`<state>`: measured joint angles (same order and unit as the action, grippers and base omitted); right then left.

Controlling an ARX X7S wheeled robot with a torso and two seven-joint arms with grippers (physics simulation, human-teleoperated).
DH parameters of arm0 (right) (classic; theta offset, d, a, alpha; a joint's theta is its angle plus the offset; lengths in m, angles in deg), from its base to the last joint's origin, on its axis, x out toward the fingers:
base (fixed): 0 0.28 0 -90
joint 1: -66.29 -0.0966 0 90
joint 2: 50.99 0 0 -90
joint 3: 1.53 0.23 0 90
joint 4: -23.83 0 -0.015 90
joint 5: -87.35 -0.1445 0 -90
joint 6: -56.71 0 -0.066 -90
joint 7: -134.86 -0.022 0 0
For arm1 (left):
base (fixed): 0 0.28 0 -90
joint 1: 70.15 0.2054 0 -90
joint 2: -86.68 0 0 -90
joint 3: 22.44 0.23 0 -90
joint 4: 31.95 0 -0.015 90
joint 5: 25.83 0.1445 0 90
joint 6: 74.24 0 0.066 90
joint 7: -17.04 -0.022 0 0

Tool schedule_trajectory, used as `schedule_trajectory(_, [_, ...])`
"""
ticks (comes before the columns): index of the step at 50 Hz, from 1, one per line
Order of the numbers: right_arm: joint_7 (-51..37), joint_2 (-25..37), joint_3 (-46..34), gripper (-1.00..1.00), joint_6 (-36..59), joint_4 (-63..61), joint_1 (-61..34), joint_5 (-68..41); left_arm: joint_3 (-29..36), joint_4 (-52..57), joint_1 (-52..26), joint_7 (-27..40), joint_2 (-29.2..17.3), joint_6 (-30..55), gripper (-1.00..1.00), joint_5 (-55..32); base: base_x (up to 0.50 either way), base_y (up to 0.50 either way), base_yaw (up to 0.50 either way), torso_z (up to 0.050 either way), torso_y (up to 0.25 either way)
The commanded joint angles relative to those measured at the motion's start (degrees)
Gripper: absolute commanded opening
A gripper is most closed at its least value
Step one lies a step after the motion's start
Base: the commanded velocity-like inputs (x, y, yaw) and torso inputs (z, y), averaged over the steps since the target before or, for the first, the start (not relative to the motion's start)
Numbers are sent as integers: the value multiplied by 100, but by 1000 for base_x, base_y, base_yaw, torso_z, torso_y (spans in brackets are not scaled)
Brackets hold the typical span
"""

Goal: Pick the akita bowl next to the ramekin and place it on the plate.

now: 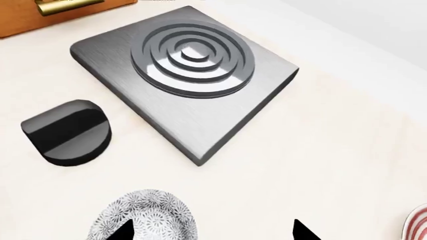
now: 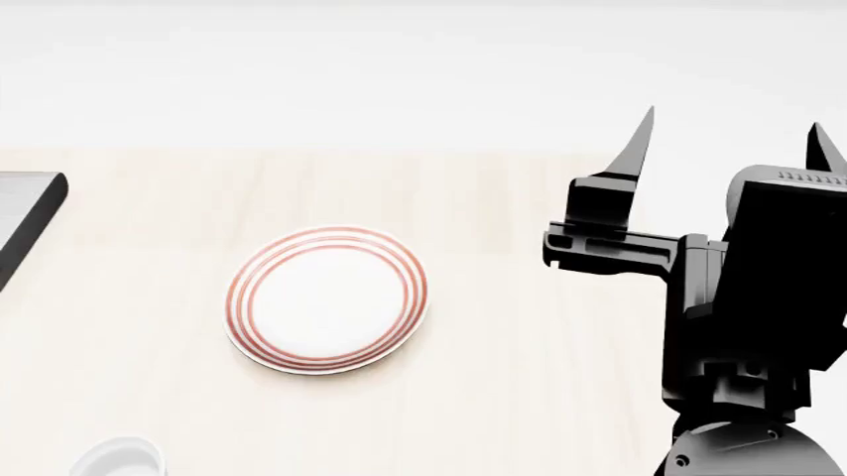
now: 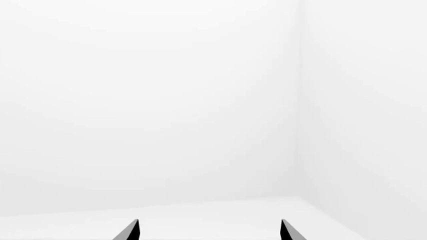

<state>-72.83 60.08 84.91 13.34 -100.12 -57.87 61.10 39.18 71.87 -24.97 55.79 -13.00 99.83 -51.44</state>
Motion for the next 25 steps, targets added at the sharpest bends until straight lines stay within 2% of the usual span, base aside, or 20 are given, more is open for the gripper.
schedule_trajectory(1, [-5,10,-8,100,-29,28,4,-12,121,-52,77,-36,-99,-92,100,-36,0,0,0,0,0])
schedule_trajectory(13, [-35,17,-3,100,2,12,-15,-48,249,-114,48,-170,-184,-217,100,-137,0,0,0,0,0])
schedule_trajectory(20, [-51,19,-3,100,-4,15,-12,-58,199,-149,-12,-138,-164,-257,100,-157,0,0,0,11,-153])
schedule_trajectory(25, [-72,24,3,100,35,-11,-25,-83,142,-138,-21,-77,-148,-233,100,-159,0,0,0,3,-36])
